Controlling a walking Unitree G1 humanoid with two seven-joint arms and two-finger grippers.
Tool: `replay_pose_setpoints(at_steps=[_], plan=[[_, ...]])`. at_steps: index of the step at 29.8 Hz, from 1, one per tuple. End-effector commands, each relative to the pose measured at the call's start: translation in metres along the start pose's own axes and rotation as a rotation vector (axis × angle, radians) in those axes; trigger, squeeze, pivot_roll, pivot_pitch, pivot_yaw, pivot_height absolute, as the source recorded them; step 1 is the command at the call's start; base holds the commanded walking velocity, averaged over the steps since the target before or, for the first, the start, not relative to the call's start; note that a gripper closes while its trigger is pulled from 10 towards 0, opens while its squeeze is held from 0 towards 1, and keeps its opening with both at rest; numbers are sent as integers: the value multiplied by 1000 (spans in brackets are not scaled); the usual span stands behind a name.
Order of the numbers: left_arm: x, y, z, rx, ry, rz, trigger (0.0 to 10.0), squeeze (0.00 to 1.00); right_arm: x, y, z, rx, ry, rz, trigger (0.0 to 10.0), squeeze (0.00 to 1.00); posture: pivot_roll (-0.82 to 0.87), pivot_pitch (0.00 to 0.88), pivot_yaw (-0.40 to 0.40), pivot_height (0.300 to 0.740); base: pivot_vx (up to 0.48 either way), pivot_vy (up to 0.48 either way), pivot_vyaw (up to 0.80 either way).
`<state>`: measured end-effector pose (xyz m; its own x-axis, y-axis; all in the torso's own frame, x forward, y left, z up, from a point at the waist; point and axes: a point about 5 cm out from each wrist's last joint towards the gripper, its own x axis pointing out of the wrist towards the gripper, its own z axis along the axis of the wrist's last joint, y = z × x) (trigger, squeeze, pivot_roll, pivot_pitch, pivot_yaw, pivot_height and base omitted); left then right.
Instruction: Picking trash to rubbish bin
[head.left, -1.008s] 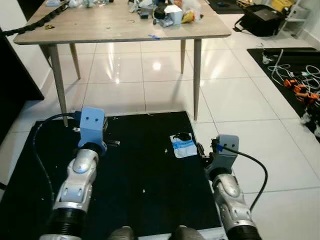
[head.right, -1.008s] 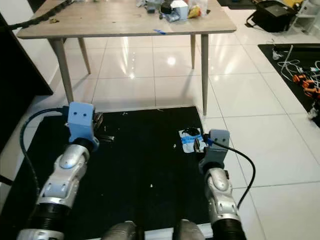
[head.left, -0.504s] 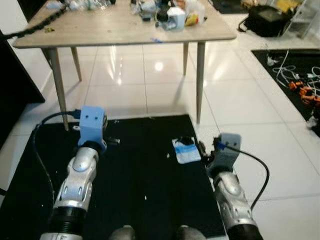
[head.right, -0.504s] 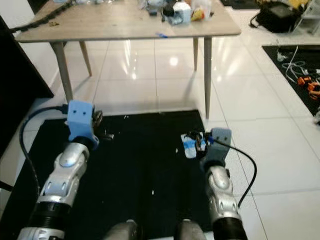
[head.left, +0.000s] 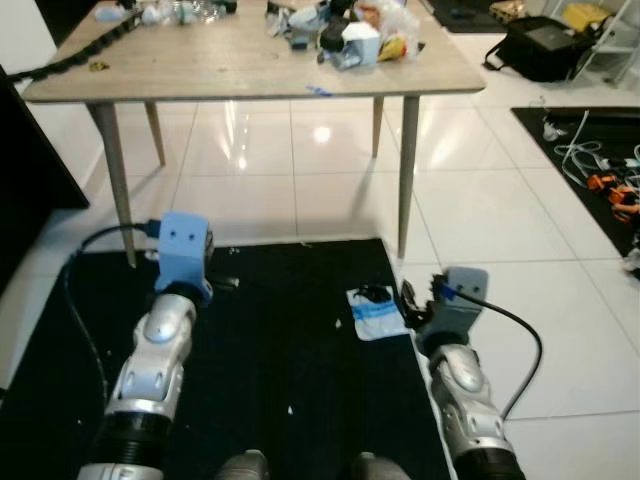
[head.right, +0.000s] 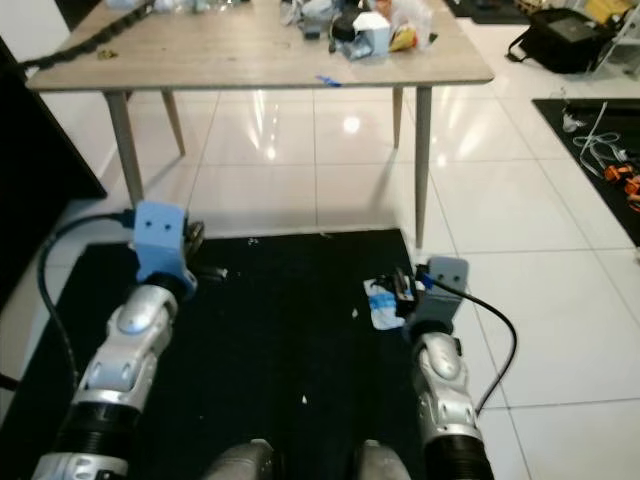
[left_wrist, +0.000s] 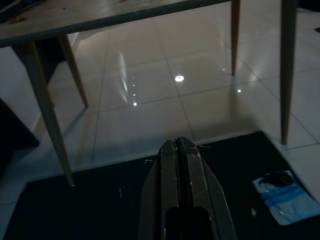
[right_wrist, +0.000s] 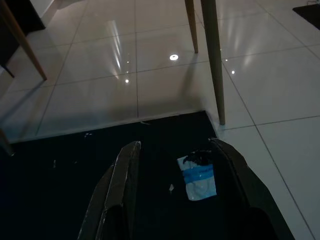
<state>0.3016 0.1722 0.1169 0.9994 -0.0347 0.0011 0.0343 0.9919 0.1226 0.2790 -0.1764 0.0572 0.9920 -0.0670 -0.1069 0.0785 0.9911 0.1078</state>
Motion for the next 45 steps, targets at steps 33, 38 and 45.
replay_pose_setpoints(at_steps=[33, 38, 45], plan=[[-1, -2, -4, 2, 18, -15, 10000, 0, 1, -9, 7, -39, -38, -23, 10000, 0, 1, 69, 32, 740, 277, 0, 72], [-1, -3, -5, 4, 18, -20, 10000, 0, 0, -9, 7, -37, -42, -24, 10000, 0, -2, 68, 34, 740, 277, 0, 0], [-1, -3, -5, 1, 18, -21, 10000, 0, 0, -8, 8, -37, -46, -19, 10000, 0, -1, 66, 32, 740, 277, 0, 0]])
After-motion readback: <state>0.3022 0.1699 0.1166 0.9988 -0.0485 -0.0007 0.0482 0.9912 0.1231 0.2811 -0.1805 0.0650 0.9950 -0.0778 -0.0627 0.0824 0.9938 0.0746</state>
